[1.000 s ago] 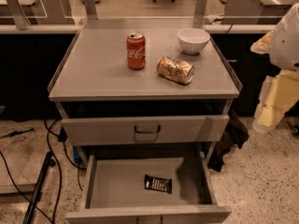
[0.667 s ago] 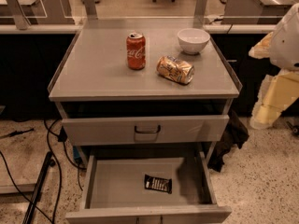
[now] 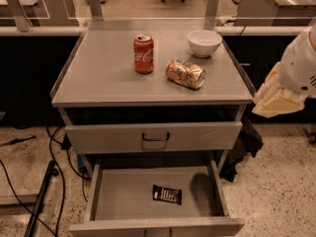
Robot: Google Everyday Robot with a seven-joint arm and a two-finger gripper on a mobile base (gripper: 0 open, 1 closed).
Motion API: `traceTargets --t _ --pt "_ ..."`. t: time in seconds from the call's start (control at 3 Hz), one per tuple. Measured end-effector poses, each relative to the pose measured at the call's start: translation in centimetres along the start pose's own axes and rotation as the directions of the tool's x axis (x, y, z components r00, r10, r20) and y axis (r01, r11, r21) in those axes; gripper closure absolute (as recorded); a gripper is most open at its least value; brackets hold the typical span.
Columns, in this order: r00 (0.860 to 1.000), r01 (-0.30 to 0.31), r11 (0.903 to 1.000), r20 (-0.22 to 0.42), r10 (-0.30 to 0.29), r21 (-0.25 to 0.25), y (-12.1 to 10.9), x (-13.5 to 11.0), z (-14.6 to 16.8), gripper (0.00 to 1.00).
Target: Pick rxbar chocolate from middle drawer and place on counter
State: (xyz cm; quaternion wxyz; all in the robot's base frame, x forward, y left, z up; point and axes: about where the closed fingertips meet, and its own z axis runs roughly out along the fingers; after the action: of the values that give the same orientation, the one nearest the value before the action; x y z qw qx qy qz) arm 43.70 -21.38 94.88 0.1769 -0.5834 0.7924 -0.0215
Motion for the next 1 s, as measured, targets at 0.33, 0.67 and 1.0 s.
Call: traceTargets --t 0.33,0.67,1.0 --pt "0.999 -0.037 0.9992 0.038 0.037 -0.015 1.1 0.3 3.7 0.92" --pt "0.994 -0.068 0.9970 0.078 0.071 -0.036 2.2 0.1 8.0 1.00" --pt "0.988 -0.096 0.9938 0.115 0.102 -0.056 3.4 0.1 12.5 1.00"
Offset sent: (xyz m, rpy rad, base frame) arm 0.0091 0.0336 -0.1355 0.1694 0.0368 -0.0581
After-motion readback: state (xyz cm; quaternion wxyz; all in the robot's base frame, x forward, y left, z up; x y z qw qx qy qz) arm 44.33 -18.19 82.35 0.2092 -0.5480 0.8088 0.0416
